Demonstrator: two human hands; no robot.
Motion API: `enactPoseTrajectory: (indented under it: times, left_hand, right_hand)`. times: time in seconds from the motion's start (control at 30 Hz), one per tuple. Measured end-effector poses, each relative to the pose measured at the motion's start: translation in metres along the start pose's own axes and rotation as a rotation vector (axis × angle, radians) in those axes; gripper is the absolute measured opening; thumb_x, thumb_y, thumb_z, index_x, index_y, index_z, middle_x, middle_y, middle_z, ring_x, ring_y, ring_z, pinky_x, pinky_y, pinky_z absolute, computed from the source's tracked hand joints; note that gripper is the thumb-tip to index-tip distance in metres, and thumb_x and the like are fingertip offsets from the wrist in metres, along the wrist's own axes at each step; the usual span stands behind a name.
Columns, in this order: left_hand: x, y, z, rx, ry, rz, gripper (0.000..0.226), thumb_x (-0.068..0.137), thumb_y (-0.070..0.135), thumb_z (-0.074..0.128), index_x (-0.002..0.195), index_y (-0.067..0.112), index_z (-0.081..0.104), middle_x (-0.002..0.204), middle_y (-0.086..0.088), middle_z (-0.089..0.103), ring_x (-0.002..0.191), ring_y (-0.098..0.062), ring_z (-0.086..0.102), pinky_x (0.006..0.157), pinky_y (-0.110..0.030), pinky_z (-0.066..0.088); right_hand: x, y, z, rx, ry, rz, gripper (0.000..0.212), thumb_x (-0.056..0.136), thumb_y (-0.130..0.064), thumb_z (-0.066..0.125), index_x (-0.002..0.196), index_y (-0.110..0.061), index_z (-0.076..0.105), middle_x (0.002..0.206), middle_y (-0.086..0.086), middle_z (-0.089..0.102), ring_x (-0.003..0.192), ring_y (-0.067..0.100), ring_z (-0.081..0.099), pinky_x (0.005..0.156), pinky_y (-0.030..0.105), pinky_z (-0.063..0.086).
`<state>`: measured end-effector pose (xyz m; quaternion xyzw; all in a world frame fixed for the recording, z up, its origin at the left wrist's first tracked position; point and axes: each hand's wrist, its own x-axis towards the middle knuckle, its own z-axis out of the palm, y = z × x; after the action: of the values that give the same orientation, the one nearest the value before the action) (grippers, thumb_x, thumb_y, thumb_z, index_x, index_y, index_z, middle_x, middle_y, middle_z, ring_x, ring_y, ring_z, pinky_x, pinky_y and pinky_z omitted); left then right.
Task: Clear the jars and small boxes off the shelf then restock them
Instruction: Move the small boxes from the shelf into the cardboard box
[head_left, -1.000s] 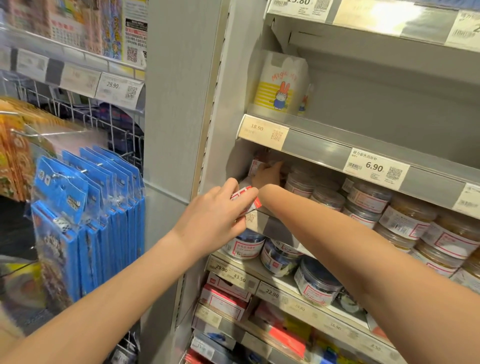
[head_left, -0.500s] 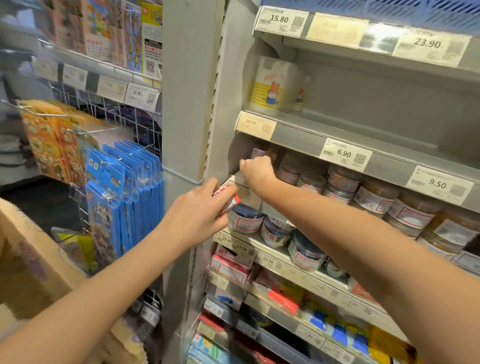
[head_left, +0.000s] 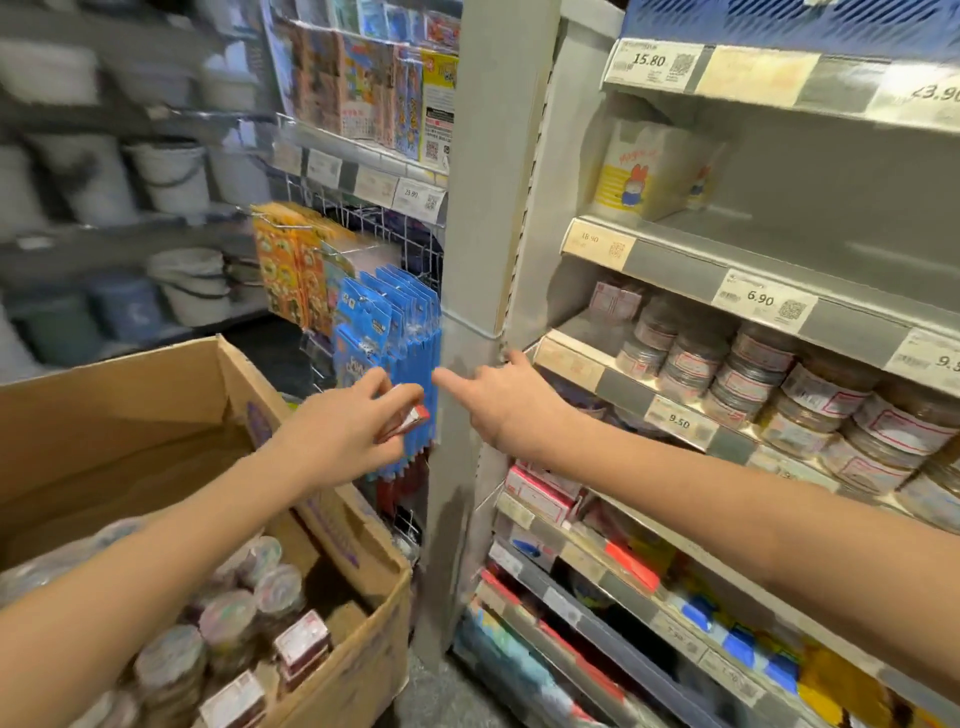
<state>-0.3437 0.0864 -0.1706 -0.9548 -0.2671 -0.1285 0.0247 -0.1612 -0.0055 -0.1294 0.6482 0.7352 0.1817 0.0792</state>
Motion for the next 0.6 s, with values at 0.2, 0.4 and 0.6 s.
enactPoseTrajectory:
  times: [0.2, 0.4, 0.6]
  left_hand:
    - [-0.048, -0.043, 0.005, -0.011, -0.037, -0.059, 0.054, 0.080, 0.035, 0.062, 0.126, 0.035, 0.034, 0.103, -0.004, 0.048, 0.066, -0.027, 0.059, 0.050, -0.038, 0.051]
    - [-0.098, -0.077, 0.023, -0.042, -0.093, -0.199, 0.055, 0.086, 0.035, 0.060, 0.130, 0.041, 0.028, 0.111, -0.003, 0.049, 0.072, -0.023, 0.057, 0.056, -0.032, 0.045]
    - [-0.134, -0.093, 0.037, -0.072, -0.166, -0.317, 0.054, 0.092, 0.042, 0.054, 0.142, 0.037, 0.034, 0.123, 0.003, 0.043, 0.098, -0.012, 0.049, 0.063, -0.016, 0.030]
  right_hand:
    - [0.033, -0.047, 0.017, 0.031, 0.024, -0.206, 0.042, 0.093, -0.012, 0.042, 0.135, -0.021, 0.039, 0.107, 0.016, 0.051, 0.075, 0.032, 0.063, 0.100, 0.048, 0.035]
    - [0.065, -0.089, 0.042, 0.212, 0.109, -0.365, 0.039, 0.080, -0.010, 0.061, 0.114, -0.021, 0.044, 0.100, 0.015, 0.047, 0.063, 0.029, 0.054, 0.076, 0.040, 0.046]
    - [0.075, -0.122, 0.049, 0.361, -0.016, -0.458, 0.039, 0.092, -0.006, 0.049, 0.129, -0.017, 0.044, 0.109, 0.010, 0.043, 0.083, 0.027, 0.044, 0.070, 0.030, 0.027]
